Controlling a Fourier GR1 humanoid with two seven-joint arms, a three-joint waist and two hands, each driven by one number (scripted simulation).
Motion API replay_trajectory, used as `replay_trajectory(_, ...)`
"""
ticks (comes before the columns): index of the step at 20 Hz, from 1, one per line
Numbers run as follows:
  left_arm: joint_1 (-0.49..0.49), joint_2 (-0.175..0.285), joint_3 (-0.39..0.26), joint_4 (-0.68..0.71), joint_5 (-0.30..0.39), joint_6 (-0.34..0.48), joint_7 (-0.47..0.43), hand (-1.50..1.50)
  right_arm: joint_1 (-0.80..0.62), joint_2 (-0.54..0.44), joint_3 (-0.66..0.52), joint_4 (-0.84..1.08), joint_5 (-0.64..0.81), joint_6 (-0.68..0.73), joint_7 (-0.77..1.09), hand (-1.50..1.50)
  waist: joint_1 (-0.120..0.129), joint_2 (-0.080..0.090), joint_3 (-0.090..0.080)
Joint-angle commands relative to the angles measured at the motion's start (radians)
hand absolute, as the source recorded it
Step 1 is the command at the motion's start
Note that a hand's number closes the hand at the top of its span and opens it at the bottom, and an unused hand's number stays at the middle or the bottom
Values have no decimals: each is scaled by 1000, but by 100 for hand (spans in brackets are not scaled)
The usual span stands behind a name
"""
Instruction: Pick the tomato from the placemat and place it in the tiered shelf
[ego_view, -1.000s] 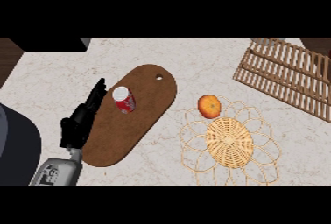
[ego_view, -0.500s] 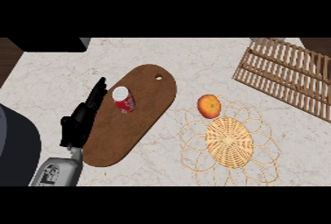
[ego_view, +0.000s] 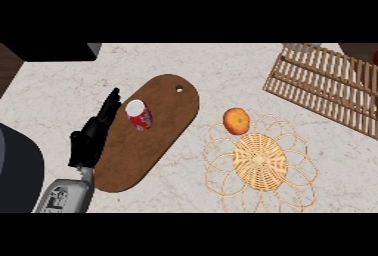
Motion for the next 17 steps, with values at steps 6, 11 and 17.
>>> replay_trajectory(6, 32, 4, 6, 5, -6, -2, -14, 0, 148, -56, -186, -361, -109, 417, 218, -150, -36, -11, 0)
replay_trajectory(11, 68, 11, 33, -14, -8, 23, -32, 0, 312, -31, -317, -591, -263, 637, 220, -150, -62, -20, 1)
replay_trajectory(17, 78, 17, 47, -13, 26, -10, -33, 0, 405, -45, -573, -762, -535, 825, 230, -150, -63, -20, 1)
